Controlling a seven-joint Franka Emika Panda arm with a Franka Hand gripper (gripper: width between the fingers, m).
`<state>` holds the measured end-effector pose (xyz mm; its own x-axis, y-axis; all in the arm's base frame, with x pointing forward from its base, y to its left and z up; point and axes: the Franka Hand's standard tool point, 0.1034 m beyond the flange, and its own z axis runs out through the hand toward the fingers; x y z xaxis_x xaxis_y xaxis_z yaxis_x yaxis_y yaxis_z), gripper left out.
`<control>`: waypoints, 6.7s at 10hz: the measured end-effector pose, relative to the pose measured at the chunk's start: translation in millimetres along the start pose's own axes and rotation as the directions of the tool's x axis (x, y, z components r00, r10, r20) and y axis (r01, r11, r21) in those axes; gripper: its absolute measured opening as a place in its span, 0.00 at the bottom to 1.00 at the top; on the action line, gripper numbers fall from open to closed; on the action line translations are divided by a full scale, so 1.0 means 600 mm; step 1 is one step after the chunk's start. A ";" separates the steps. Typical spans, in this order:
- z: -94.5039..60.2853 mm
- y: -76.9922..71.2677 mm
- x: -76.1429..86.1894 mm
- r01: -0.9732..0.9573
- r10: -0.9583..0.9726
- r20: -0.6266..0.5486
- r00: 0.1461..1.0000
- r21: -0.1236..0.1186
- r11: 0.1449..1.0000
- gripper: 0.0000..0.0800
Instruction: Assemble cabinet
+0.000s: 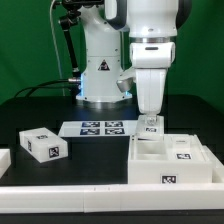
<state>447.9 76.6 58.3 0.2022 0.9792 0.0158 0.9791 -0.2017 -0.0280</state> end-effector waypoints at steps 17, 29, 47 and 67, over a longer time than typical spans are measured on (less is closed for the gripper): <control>0.001 0.010 -0.009 0.061 -0.062 -0.018 0.998 -0.028 0.998 0.09; 0.003 0.011 -0.012 0.094 -0.094 -0.013 0.995 -0.017 0.995 0.09; -0.001 0.022 -0.026 0.105 -0.105 -0.020 0.994 -0.013 0.994 0.09; -0.002 0.076 -0.034 0.219 -0.219 -0.024 0.975 -0.003 0.976 0.09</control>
Offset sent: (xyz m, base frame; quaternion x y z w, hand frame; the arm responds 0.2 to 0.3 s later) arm 0.0086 -0.0059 0.0002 -0.0055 0.0065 -0.0396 0.9992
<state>488.6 47.1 58.2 -0.0170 0.9988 0.0459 0.9996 0.0179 -0.0204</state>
